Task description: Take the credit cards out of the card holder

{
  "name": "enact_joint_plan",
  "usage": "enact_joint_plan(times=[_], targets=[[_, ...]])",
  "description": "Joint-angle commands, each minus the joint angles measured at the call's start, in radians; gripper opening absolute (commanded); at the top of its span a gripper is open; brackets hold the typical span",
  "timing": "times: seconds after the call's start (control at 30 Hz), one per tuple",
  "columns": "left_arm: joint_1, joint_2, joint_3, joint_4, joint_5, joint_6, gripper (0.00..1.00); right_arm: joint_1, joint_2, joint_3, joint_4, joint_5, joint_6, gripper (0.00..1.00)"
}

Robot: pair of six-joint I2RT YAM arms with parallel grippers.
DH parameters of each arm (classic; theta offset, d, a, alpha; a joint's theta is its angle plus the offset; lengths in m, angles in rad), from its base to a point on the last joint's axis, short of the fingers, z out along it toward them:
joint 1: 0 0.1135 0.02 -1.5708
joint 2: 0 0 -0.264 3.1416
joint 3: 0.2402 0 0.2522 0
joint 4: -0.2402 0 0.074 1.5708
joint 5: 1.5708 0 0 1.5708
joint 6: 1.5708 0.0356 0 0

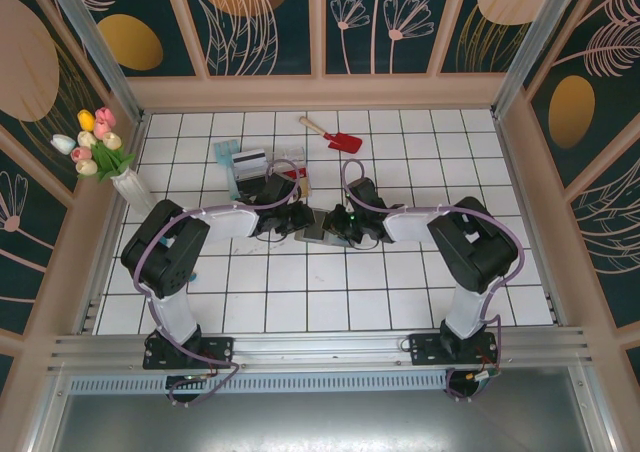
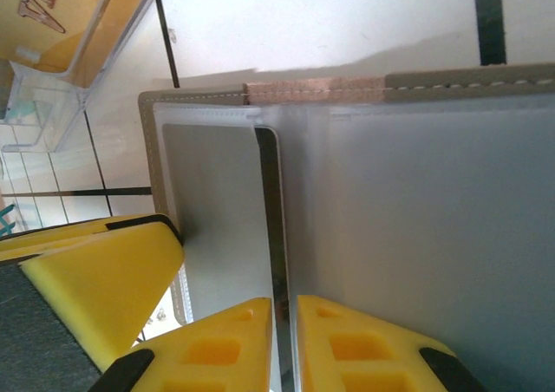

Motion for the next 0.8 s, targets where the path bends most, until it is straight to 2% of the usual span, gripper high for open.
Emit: enact_joint_plan(times=[0.0, 0.43, 0.77], targets=[[-0.003, 0.03, -0.01, -0.033, -0.02, 0.008, 0.25, -0.006, 0.021, -0.001, -0.02, -0.006, -0.004, 0.17], [-0.006, 0.031, -0.022, -0.032, -0.016, 0.013, 0.24, -0.005, 0.042, -0.002, 0.02, -0.048, -0.008, 0.16], [-0.006, 0.008, -0.02, -0.047, -0.031, 0.016, 0.26, -0.01, 0.026, -0.017, 0.019, -0.04, -0.018, 0.08]])
